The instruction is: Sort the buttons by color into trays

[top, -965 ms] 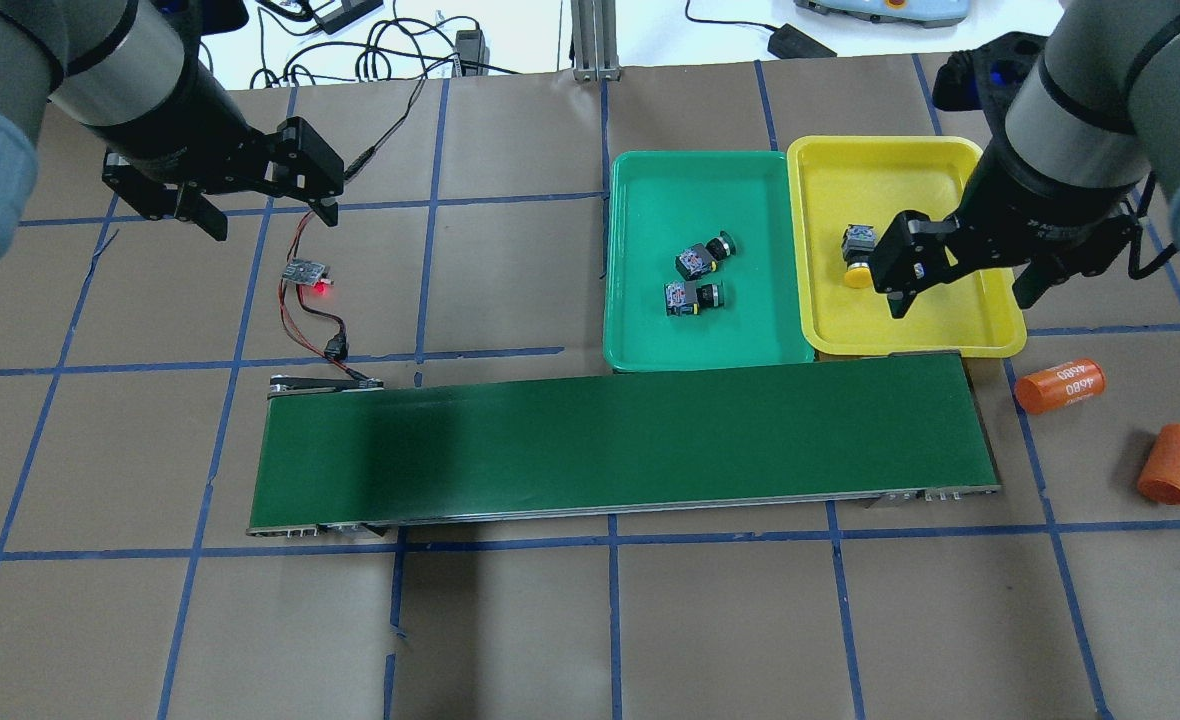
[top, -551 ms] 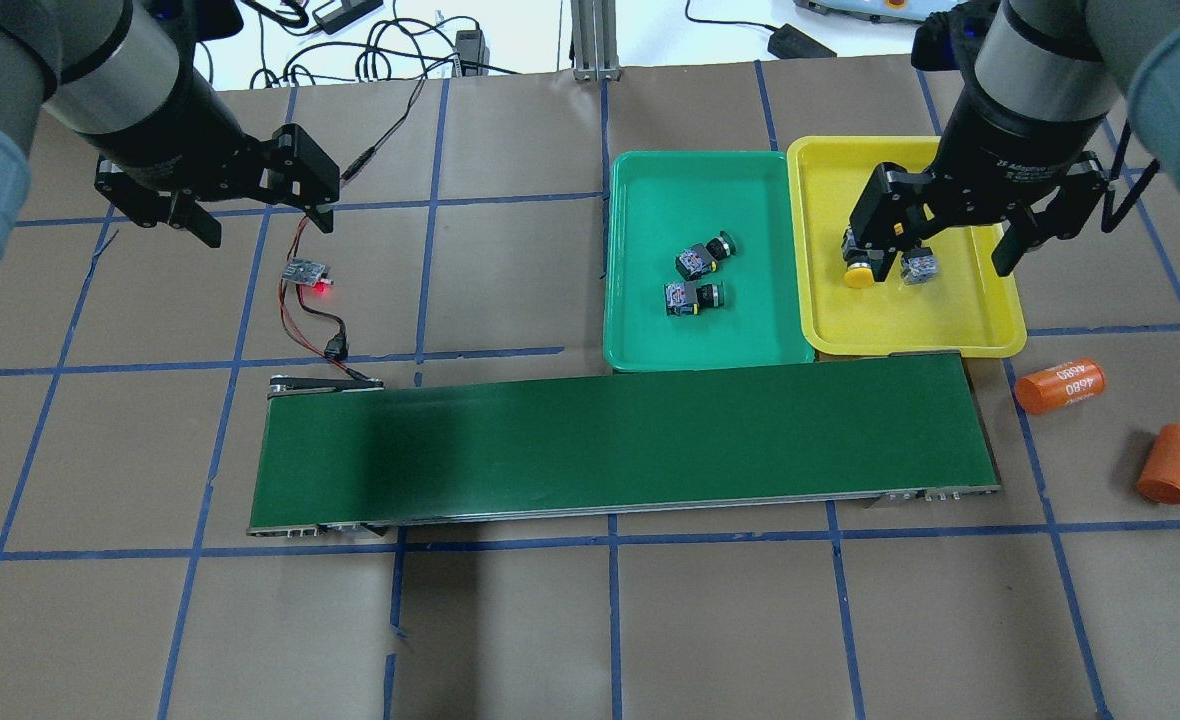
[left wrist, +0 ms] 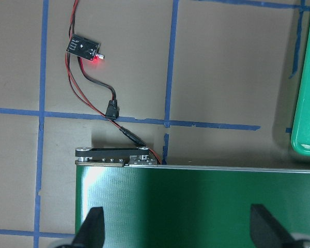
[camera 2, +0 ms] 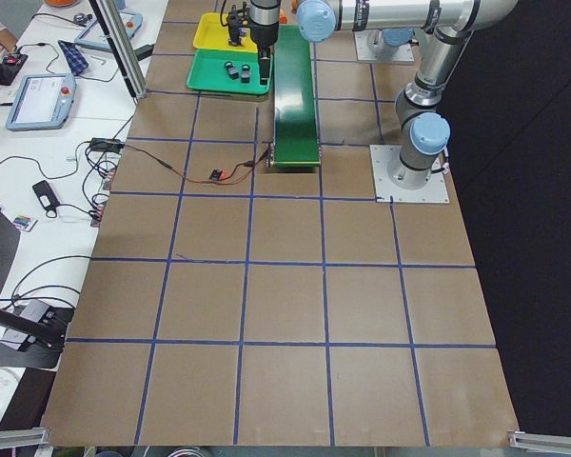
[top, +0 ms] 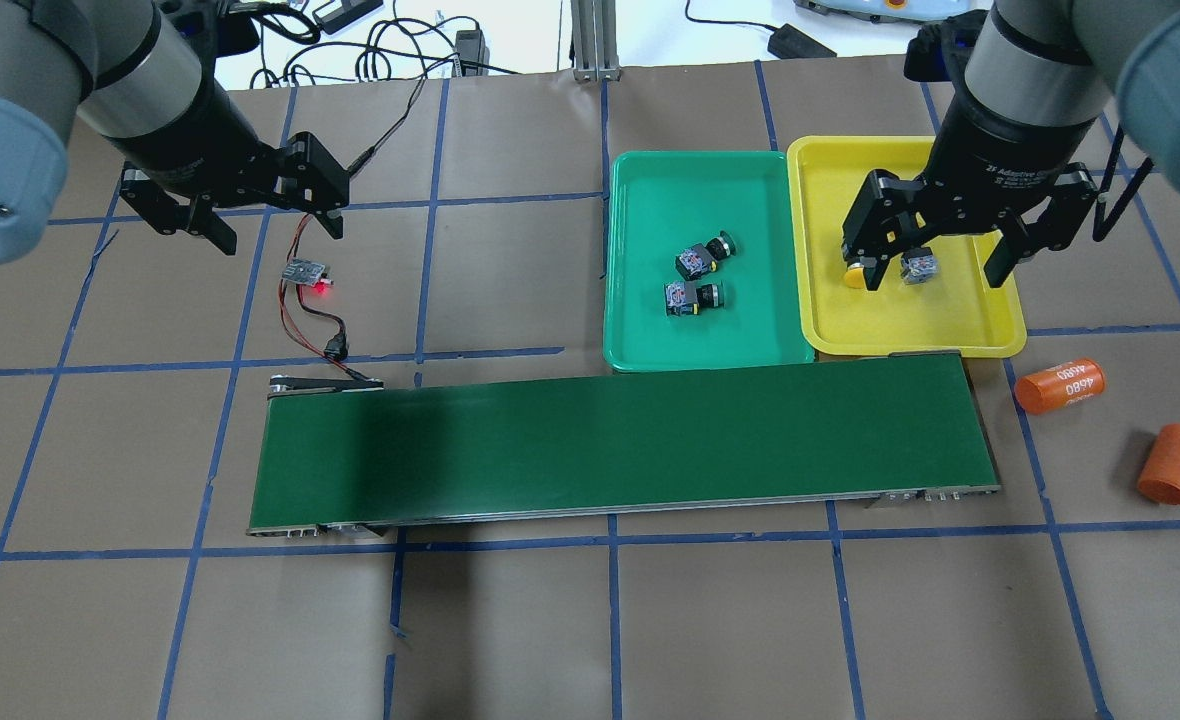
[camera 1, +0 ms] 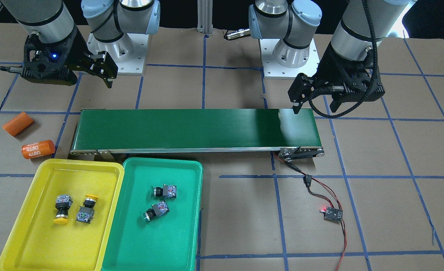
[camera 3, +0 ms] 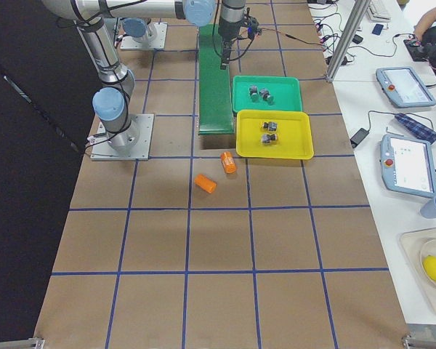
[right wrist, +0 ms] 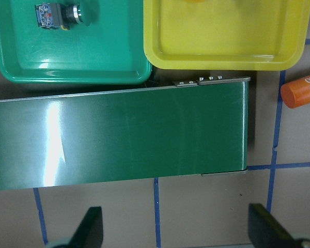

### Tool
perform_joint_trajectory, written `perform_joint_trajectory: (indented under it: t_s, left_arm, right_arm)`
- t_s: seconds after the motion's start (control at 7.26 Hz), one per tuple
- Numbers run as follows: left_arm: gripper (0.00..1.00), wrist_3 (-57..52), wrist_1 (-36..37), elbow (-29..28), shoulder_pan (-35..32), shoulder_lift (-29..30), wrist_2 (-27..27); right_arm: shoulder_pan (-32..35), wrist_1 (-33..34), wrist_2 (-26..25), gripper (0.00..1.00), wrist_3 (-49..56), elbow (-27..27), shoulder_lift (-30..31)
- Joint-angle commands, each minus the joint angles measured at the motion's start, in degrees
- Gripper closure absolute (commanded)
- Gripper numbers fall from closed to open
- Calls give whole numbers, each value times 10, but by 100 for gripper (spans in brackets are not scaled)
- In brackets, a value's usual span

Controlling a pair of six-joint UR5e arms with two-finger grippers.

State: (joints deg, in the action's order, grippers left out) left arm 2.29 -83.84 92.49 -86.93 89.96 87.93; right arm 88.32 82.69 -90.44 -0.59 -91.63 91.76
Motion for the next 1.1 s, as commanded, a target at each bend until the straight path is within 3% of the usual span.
perform_joint_trajectory:
  t_s: [0.0,0.96]
  left_arm:
    - [0,6,-11,-11,0,-2,4]
    - [0,6,-62,-45,-3,9,25]
  right_arm:
    - [-1,-2,25,0,3,0,4]
    - [-1,-2,-12,0,-3,-2,21]
